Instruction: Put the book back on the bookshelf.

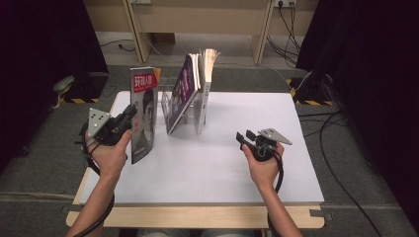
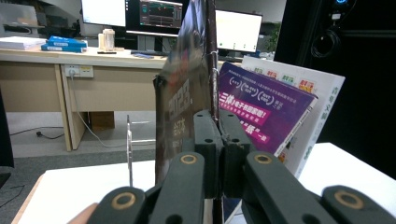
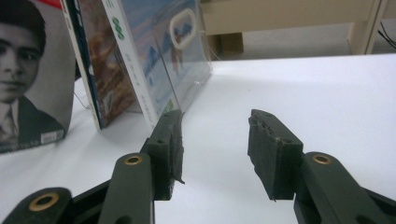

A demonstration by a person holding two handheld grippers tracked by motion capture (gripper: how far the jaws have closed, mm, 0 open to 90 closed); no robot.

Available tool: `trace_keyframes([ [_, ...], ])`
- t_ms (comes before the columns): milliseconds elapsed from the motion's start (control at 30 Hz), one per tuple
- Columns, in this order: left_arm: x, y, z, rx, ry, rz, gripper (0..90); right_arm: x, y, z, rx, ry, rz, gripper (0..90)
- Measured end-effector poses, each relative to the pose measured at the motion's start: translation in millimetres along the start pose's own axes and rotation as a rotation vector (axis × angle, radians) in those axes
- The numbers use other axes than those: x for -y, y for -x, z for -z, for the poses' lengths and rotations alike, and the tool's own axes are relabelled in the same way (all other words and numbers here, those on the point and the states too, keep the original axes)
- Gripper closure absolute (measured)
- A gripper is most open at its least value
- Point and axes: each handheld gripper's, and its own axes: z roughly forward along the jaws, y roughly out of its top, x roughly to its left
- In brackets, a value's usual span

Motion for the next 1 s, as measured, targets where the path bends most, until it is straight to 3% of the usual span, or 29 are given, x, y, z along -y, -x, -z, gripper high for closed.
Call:
trace_keyframes([
  [267,-5.4,-4.6,-3.9,-0.005,0.01,0.005,87.6,26.0,10.7,22.1,0.035,-0.029,0.004,54.3],
  [600,-12.0,-9.2,-10.6,-0.018,0.022,0.009,87.6,44.0,22.2,50.6,0.082,-0.006,-0.008,54.2],
  [1000,-22.4,-13.4,-15.4,-0.026,0.042,0.017,87.6,50.9,25.2,55.5,0.099,-0.005,-0.017,53.9],
])
